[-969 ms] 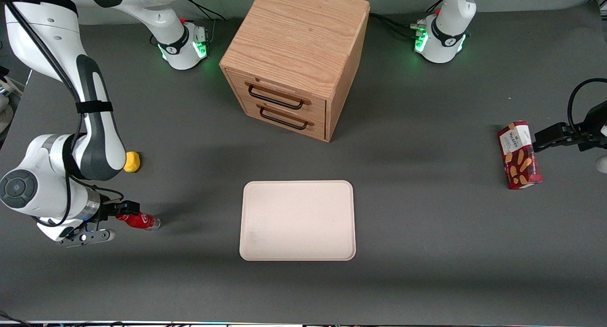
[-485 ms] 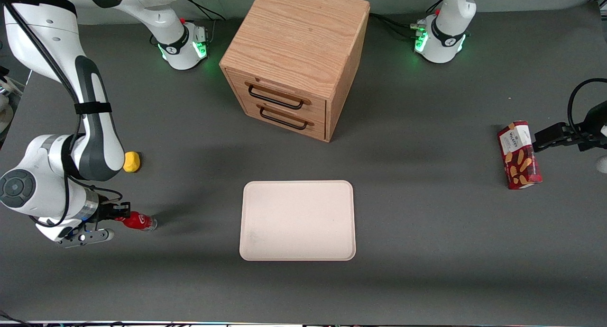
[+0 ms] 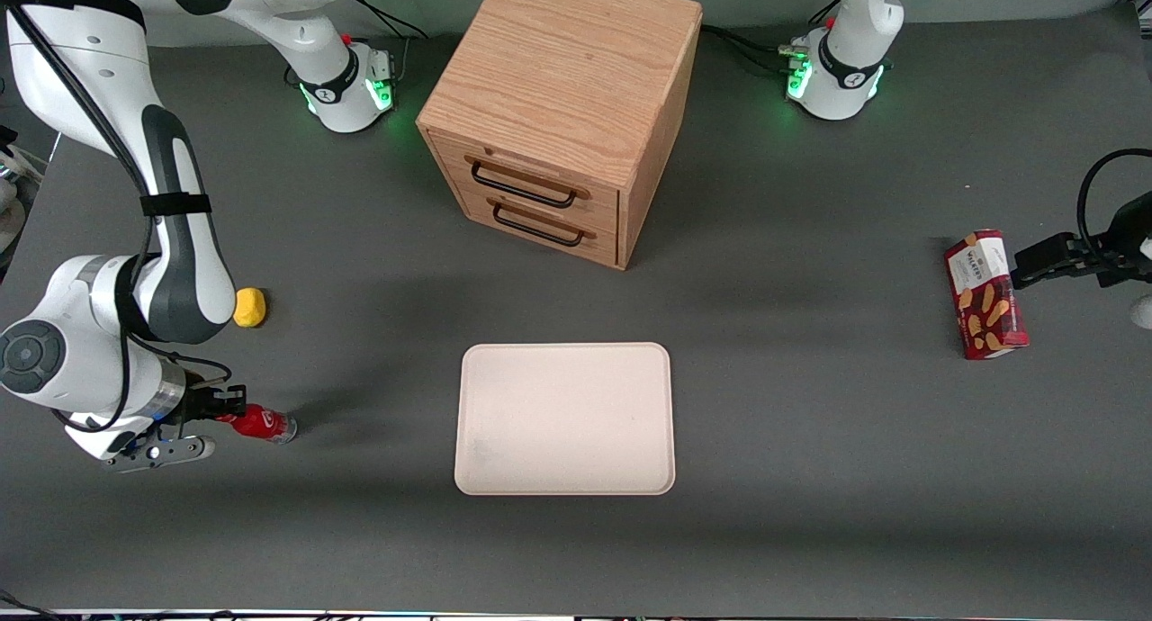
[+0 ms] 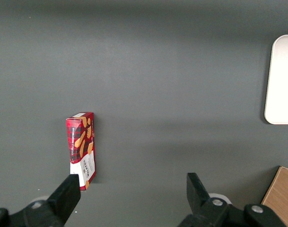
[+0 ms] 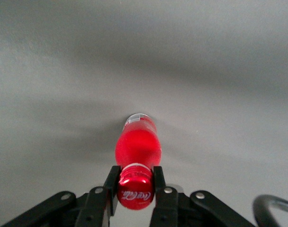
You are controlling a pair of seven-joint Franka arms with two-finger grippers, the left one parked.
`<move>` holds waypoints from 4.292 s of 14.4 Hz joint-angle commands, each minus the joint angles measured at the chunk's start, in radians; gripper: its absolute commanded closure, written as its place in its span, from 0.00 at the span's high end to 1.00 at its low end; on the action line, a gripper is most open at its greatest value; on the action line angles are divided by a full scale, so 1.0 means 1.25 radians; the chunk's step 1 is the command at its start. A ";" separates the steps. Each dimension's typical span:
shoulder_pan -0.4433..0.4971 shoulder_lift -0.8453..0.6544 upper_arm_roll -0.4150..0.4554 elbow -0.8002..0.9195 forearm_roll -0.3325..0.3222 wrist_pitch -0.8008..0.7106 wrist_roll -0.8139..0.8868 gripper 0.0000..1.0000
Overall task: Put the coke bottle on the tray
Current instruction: 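Lift the bottle and carry it toward the cream tray, then lower the bottle onto the tray's edge and open the right gripper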
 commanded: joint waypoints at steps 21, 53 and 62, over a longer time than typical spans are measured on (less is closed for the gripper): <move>0.066 0.046 0.404 0.456 -0.209 -0.340 0.399 0.00; 0.071 0.269 0.447 0.405 -0.278 -0.096 0.494 1.00; 0.053 0.242 0.447 0.405 -0.274 -0.105 0.493 1.00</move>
